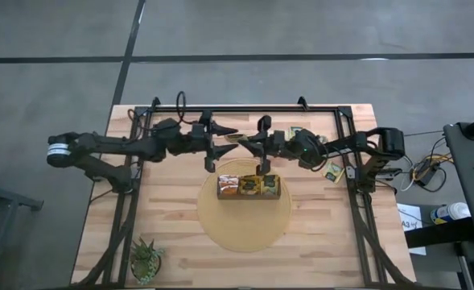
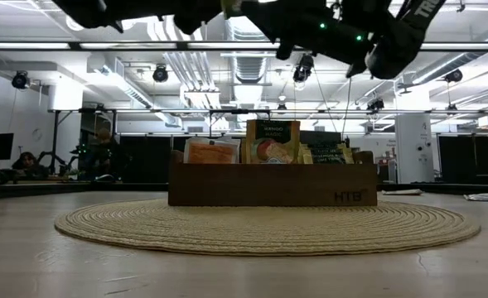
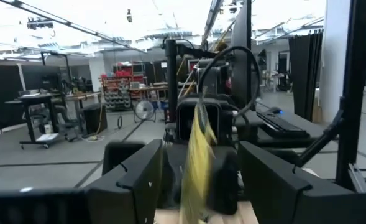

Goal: Pick & Place Tea
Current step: Put the yellow tea bag into the right section of the wooden organizer

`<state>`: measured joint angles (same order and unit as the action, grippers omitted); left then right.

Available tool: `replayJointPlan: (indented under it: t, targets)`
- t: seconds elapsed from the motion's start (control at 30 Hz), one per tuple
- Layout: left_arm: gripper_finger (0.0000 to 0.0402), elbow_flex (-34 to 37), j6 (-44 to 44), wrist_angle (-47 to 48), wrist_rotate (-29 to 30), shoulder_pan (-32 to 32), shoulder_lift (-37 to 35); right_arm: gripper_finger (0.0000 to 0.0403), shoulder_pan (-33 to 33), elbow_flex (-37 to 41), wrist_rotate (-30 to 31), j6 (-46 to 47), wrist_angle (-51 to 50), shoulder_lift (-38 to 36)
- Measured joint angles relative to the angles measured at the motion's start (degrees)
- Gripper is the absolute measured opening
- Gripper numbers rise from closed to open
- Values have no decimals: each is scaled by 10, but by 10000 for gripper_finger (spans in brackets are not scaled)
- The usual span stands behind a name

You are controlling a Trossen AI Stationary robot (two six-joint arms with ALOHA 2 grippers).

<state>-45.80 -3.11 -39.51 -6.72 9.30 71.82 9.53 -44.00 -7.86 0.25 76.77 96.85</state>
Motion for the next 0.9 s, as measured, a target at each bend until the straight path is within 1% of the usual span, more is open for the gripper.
replayJointPlan:
  t: [0.13, 0.2, 0.27, 0.33, 0.37, 0.4, 0.47, 0.53, 0.6, 0.67, 0.77, 0.83, 0.9]
  targets:
    - [198, -11, -9, 7, -1, 0, 11, 12, 0, -11, -4, 10, -1, 19]
    - [176, -12, -9, 8, -1, 0, 10, 12, 0, -10, -4, 12, -2, 21]
    - [129, -7, -13, 15, 0, 0, 6, 13, 0, -9, -4, 12, 0, 20]
    - [55, -7, -24, 30, 1, 0, 4, 13, 0, -8, -10, 11, -1, 20]
    - [29, -7, -31, 36, 1, 0, 3, 13, 0, -8, -12, 11, -3, 20]
    - [17, -7, -33, 39, 1, 0, 3, 13, 0, -8, -12, 11, -3, 20]
    - [6, -7, -41, 50, 1, 0, 1, 14, 0, -8, -12, 12, -9, 19]
    - [3, -7, -44, 61, 2, 0, -1, 23, 2, -8, -13, 12, -36, 12]
    - [2, -7, -47, 83, 3, 0, -7, 43, 5, -11, -14, 11, -80, 0]
    - [1, -8, -55, 114, 3, 1, -14, 72, 6, -14, -17, 8, -142, -16]
    - [1, -35, -66, 225, 4, 3, -27, 123, 6, -27, -17, -8, -255, -47]
    - [1, -68, -73, 329, 13, 5, -27, 157, 6, -48, -16, -21, -352, -69]
    - [1, -97, -79, 432, 35, 5, -20, 187, 6, -77, -17, -31, -467, -84]
